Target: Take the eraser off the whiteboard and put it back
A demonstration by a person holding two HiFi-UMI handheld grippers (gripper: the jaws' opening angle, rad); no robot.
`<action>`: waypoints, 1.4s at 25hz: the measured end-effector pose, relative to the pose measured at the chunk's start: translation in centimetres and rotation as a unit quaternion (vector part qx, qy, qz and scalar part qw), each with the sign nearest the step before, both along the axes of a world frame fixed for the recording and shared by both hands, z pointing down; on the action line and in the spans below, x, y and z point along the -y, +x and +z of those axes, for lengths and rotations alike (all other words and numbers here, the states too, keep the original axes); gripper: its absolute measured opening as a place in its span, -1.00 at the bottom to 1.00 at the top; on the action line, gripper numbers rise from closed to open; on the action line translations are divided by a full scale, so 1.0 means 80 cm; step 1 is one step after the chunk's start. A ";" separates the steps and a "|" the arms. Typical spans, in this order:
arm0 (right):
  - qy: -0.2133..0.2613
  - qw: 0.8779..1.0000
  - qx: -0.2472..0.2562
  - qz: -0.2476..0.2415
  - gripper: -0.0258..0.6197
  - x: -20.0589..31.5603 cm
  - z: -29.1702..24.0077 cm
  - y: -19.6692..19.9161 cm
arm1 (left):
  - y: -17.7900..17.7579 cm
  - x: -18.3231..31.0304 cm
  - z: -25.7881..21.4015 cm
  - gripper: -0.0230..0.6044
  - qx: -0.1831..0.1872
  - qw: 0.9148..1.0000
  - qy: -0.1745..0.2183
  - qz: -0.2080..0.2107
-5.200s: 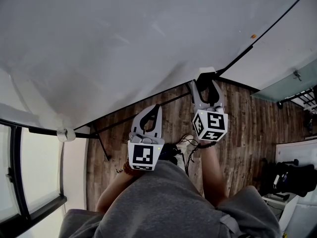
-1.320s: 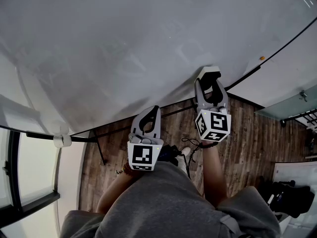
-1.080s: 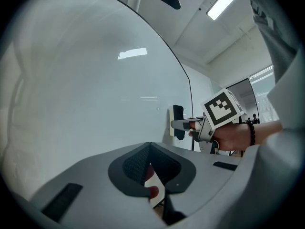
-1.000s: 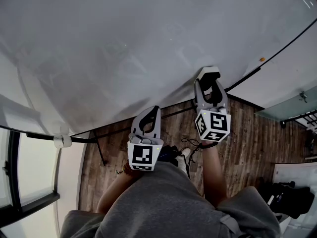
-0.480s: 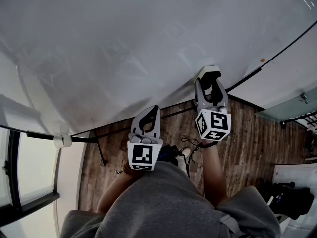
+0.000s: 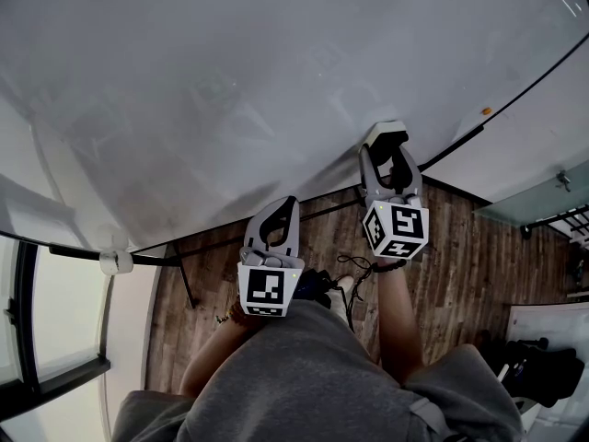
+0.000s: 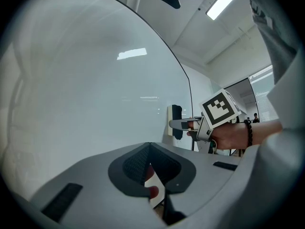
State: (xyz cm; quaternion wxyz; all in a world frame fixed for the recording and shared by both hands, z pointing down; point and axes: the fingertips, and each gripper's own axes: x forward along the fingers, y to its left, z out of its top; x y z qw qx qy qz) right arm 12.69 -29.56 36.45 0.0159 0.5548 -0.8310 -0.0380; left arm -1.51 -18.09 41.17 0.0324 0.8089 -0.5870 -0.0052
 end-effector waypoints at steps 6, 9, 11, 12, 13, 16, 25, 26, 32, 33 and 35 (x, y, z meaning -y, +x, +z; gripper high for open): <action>0.007 1.000 -0.018 0.006 -0.16 0.000 0.000 -0.001 | -0.002 -0.001 -0.001 -0.91 -0.001 1.000 -0.001 -0.004; 0.010 1.000 -0.023 0.008 -0.15 -0.001 0.000 0.000 | -0.001 -0.003 0.001 -0.90 -0.001 1.000 -0.002 -0.004; 0.011 1.000 -0.023 0.005 -0.14 -0.002 0.001 -0.001 | -0.001 -0.003 0.003 -0.90 -0.001 1.000 -0.003 -0.004; 0.011 1.000 -0.024 0.005 -0.13 -0.003 0.002 -0.001 | 0.000 -0.004 0.003 -0.91 -0.001 1.000 -0.003 -0.004; 0.011 1.000 -0.024 0.005 -0.13 -0.004 0.002 0.000 | 0.000 -0.004 0.003 -0.91 -0.001 1.000 -0.003 -0.003; 0.011 1.000 -0.022 0.006 -0.13 -0.009 0.002 0.001 | 0.001 -0.008 0.003 -0.91 0.000 1.000 -0.002 -0.002; 0.012 1.000 -0.021 0.015 -0.13 -0.025 0.003 0.008 | 0.005 -0.018 0.004 -0.91 -0.001 1.000 -0.003 0.003; 0.012 1.000 -0.021 0.016 -0.13 -0.029 0.002 0.009 | 0.006 -0.021 0.003 -0.90 -0.001 1.000 -0.003 0.005; 0.013 1.000 -0.018 0.019 -0.13 -0.046 0.001 0.012 | 0.011 -0.034 0.002 -0.91 -0.005 1.000 -0.007 0.014; 0.012 1.000 -0.018 0.020 -0.13 -0.049 0.001 0.012 | 0.011 -0.035 0.001 -0.91 -0.005 1.000 -0.007 0.014; 0.012 1.000 -0.018 0.022 -0.13 -0.054 0.001 0.012 | 0.010 -0.039 0.002 -0.91 0.000 1.000 -0.003 0.015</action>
